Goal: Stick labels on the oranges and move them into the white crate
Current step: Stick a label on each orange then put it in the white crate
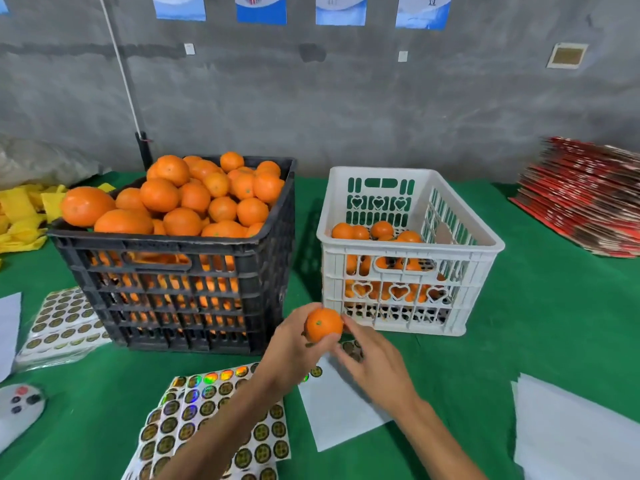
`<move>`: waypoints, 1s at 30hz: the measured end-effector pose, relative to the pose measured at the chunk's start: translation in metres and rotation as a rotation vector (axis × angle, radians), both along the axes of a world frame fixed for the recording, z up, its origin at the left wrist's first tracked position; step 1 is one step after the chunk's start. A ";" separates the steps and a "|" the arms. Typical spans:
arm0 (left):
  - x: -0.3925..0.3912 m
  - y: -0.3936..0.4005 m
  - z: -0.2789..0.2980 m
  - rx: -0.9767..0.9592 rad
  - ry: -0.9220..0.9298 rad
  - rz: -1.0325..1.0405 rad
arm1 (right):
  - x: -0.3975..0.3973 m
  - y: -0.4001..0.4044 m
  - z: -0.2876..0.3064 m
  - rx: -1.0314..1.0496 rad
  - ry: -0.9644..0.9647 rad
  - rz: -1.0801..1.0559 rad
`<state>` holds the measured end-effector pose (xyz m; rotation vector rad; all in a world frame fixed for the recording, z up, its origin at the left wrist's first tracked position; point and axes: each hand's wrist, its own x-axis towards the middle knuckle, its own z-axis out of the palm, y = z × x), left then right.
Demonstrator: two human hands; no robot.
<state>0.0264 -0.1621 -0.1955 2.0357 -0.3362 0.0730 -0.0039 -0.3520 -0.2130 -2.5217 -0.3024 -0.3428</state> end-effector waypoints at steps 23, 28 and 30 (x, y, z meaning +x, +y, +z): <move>-0.015 0.000 -0.065 -0.143 0.080 0.120 | 0.003 -0.032 -0.044 -0.050 0.179 0.043; -0.012 0.001 -0.068 -0.202 0.127 0.115 | 0.000 -0.031 -0.045 0.044 0.172 0.050; -0.012 0.001 -0.069 -0.209 0.128 0.117 | 0.001 -0.031 -0.046 0.133 0.183 0.026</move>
